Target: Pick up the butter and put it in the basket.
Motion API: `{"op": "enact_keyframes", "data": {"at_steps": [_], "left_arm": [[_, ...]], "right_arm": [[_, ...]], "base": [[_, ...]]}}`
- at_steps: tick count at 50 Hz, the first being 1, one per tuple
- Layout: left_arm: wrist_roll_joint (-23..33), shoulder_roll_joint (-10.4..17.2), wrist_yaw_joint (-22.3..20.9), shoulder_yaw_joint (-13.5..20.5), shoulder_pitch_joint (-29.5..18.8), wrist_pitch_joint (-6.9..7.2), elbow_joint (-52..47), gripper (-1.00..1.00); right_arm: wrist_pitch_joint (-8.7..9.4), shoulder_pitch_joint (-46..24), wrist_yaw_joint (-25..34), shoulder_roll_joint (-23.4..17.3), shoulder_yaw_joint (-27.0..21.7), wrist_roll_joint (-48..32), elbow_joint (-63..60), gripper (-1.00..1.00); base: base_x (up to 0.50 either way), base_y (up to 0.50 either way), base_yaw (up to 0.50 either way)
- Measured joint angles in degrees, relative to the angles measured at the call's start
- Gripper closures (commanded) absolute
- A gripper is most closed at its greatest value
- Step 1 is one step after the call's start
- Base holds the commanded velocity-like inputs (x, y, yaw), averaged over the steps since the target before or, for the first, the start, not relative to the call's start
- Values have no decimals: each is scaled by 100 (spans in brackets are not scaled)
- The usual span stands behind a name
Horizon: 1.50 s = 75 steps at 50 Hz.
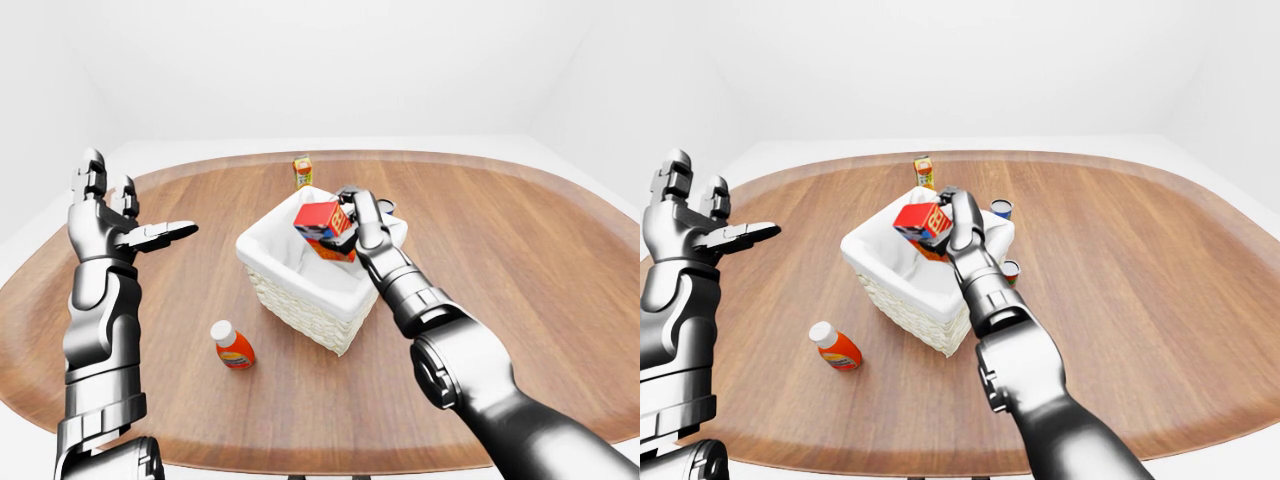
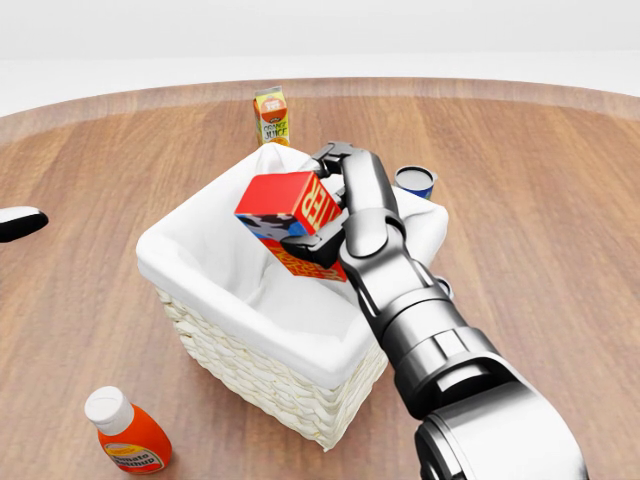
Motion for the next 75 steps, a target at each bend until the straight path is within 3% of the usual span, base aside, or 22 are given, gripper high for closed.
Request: {"op": "enact_keyframes", "data": {"at_steps": [40,42,43,44,49,75], "left_arm": [[-42,31,-4,21,25,0,157,-100],[-47,33,-3,27,33,0,152,-100],[-49,34,-2,30,36,0,151,-100],[-52,35,-1,33,40,0,148,-100],[-64,41,2,47,60,0,134,-100],[-89,55,12,73,102,0,121,-100]], "right_arm": [[0,-56,-242,174,-154,172,669,100],[0,-54,-251,178,-159,170,680,94],[0,-53,-254,181,-161,173,685,2],[0,-54,-264,182,-165,179,682,-25],[0,-80,-311,194,-201,204,631,-100],[0,-64,-309,242,-171,271,365,-100]], "base": [[0,0,0],[0,0,0],[0,0,0],[0,0,0],[0,0,0],[0,0,0]]}}
